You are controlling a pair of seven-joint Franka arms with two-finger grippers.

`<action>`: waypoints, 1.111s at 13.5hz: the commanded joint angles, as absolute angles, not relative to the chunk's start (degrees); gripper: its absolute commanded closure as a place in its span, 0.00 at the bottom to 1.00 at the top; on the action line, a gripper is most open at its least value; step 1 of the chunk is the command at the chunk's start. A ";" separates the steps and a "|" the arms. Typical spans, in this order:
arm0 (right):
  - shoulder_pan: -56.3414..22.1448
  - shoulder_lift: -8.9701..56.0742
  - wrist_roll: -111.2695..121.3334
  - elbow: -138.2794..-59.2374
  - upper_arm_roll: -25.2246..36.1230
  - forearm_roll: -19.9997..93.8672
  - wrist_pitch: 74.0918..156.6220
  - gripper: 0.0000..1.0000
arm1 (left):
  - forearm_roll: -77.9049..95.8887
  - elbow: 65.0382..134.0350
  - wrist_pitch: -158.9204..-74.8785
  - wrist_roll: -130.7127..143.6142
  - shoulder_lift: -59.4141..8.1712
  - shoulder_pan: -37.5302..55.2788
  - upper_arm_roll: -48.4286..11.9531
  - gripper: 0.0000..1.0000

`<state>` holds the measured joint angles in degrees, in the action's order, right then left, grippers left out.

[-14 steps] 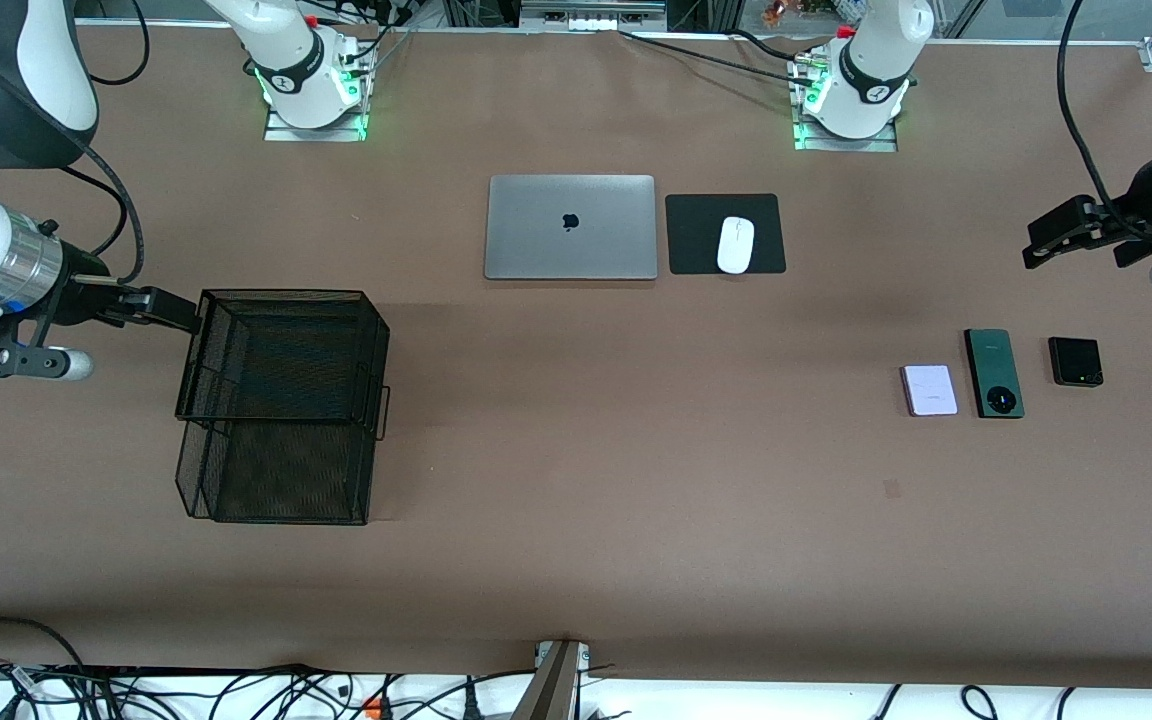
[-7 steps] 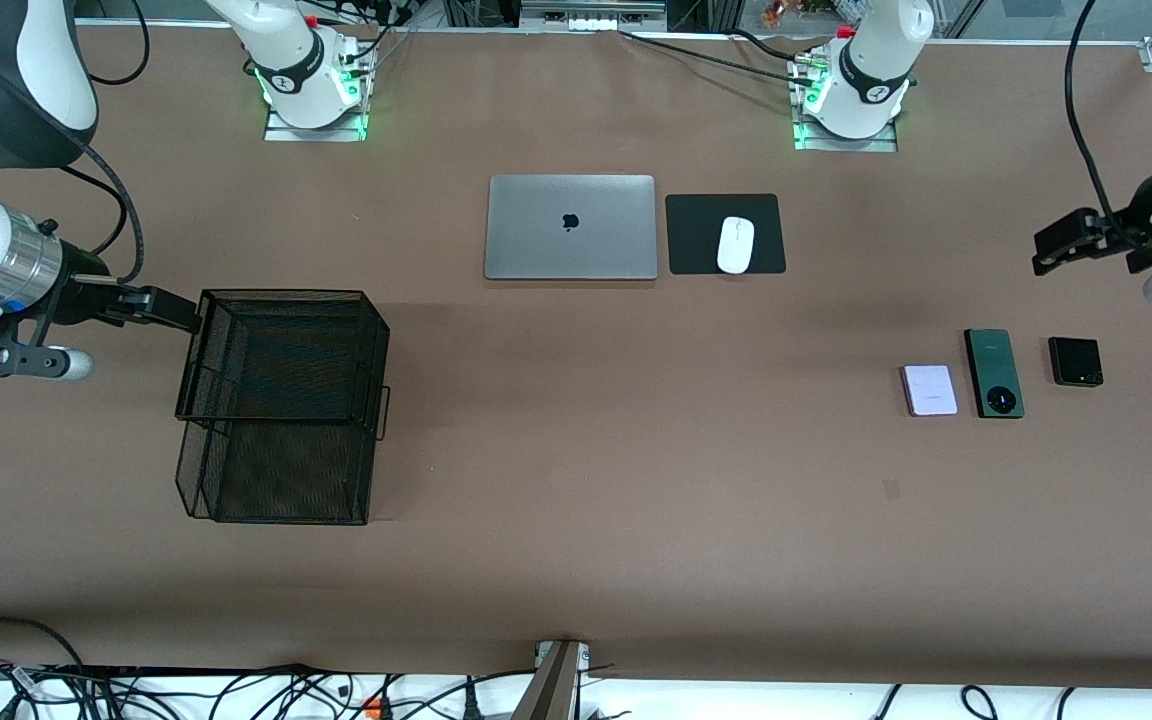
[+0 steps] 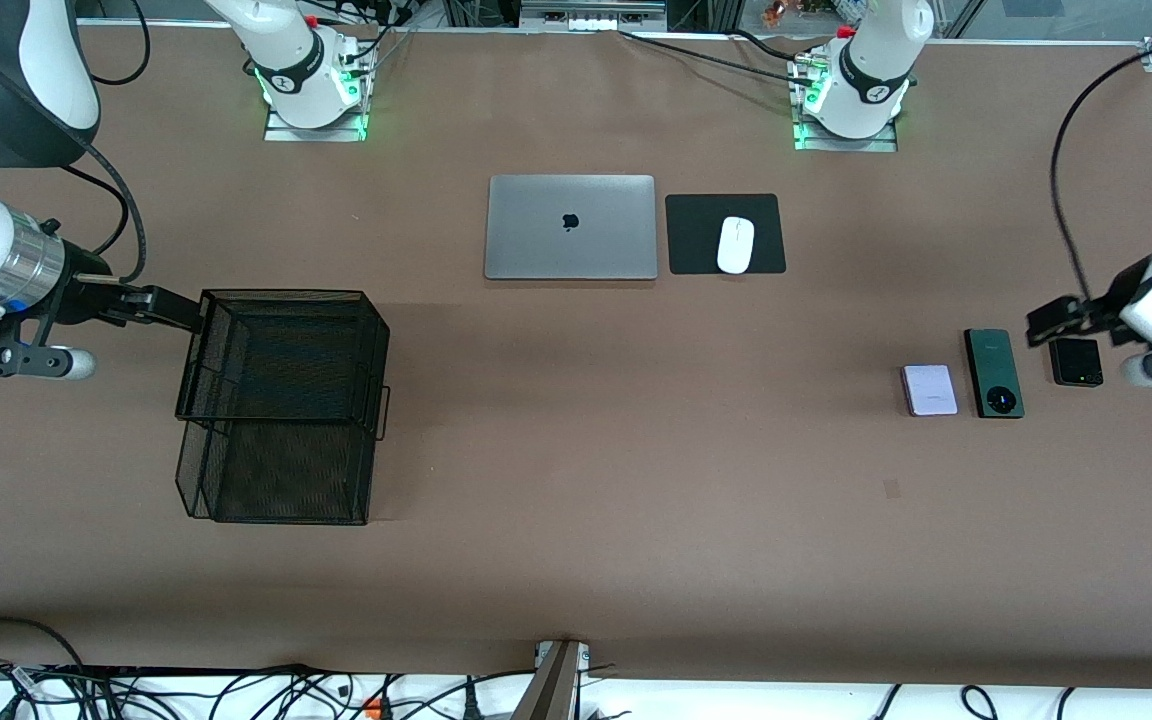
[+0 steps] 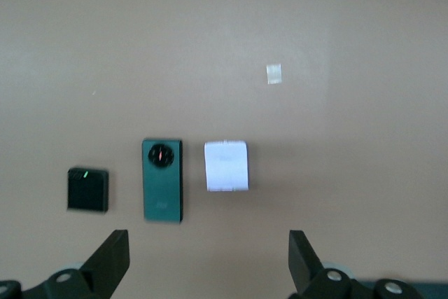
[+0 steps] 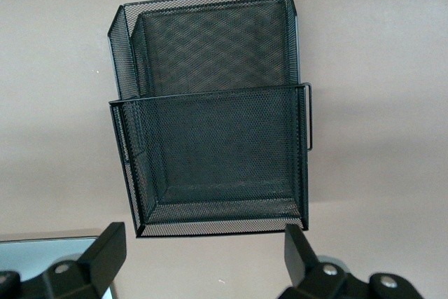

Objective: Place phones with both arms
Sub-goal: 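Reach the left gripper down to the white HUAWEI phone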

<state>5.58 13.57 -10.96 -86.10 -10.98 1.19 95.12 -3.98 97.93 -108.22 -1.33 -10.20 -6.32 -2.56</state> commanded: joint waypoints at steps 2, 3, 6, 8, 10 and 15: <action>5.63 12.65 -11.60 -87.10 -11.25 1.06 95.18 0.00 | -4.40 112.30 -126.61 -4.56 -8.87 -8.17 -2.81 0.00; 5.36 13.18 -11.60 -87.27 -11.25 0.97 95.79 0.00 | -4.48 113.89 -129.35 -4.74 -9.83 -8.87 -2.81 0.00; 4.49 13.54 -11.60 -87.54 -11.25 0.88 97.20 0.00 | -4.40 114.95 -134.63 -4.75 -14.22 -9.32 -2.81 0.00; 4.31 13.62 -11.60 -87.63 -11.25 0.79 97.38 0.00 | -4.39 117.84 -140.85 -3.78 -16.69 -9.49 -2.81 0.00; 4.31 13.62 -11.51 -87.63 -11.25 0.79 97.38 0.00 | -4.39 121.01 -146.84 -2.82 -18.88 -9.84 -2.81 0.00; 4.31 13.62 -11.60 -87.54 -11.25 0.79 97.38 0.00 | -4.39 122.95 -153.71 1.13 -23.99 -10.28 -2.81 0.00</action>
